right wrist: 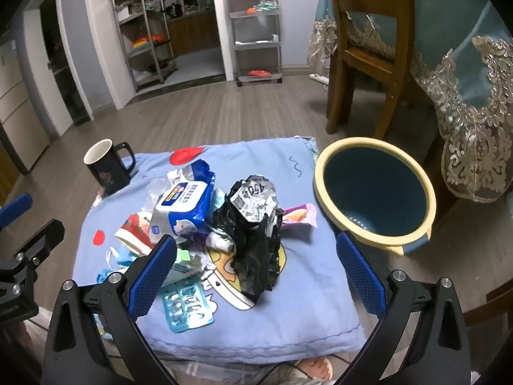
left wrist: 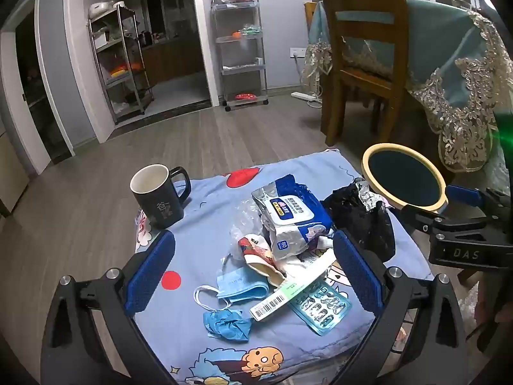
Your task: Collect trash
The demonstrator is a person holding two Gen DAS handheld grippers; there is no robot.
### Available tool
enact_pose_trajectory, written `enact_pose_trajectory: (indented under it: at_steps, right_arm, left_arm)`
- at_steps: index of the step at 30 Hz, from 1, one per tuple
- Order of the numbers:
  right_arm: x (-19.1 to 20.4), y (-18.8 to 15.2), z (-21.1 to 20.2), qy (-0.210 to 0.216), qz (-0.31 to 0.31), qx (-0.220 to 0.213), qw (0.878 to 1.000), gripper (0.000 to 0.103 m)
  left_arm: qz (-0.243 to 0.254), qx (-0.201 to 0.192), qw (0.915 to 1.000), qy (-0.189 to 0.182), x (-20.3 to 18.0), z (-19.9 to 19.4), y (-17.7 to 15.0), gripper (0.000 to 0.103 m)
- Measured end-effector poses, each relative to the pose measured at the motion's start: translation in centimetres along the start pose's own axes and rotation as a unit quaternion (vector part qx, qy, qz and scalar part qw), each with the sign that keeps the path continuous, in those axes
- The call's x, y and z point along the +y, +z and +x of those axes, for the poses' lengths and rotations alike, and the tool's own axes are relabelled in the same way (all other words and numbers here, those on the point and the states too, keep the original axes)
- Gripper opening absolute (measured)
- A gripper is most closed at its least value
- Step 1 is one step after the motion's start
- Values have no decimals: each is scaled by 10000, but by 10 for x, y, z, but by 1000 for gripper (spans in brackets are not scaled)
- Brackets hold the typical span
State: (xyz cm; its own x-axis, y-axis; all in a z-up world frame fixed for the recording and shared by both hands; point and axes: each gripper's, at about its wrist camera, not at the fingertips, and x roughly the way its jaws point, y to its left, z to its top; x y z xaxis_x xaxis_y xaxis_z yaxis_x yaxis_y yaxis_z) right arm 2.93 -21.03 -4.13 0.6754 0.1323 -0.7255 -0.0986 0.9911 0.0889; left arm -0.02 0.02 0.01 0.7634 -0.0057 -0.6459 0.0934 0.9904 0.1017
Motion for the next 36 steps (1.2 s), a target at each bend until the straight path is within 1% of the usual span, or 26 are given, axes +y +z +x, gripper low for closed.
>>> enact_pose_trajectory:
  at_steps: [13, 14, 18, 23, 26, 36]
  right_arm:
    - [3, -1, 0, 24, -77, 15, 10000, 99]
    - [-2, 0, 1, 20, 2, 25, 10000, 99]
    - [-1, 0, 1, 17, 0, 20, 10000, 99]
    - [5, 2, 1, 5, -4, 36, 10000, 99]
    - [-4, 0, 1, 9, 8, 38, 10000, 99]
    - [-4, 0, 2, 5, -2, 51, 10000, 99]
  left_arm:
    - [-22, 37, 10000, -29, 1, 2, -4, 97]
    - [-19, 48, 10000, -23, 1, 2, -3, 97]
    - [-22, 55, 10000, -20, 1, 2, -3, 97]
    - [-16, 63, 10000, -7, 0, 2, -3, 97]
    - [-26, 67, 10000, -12, 0, 3, -4, 97]
    - [-30, 79, 10000, -22, 0, 4, -4, 97]
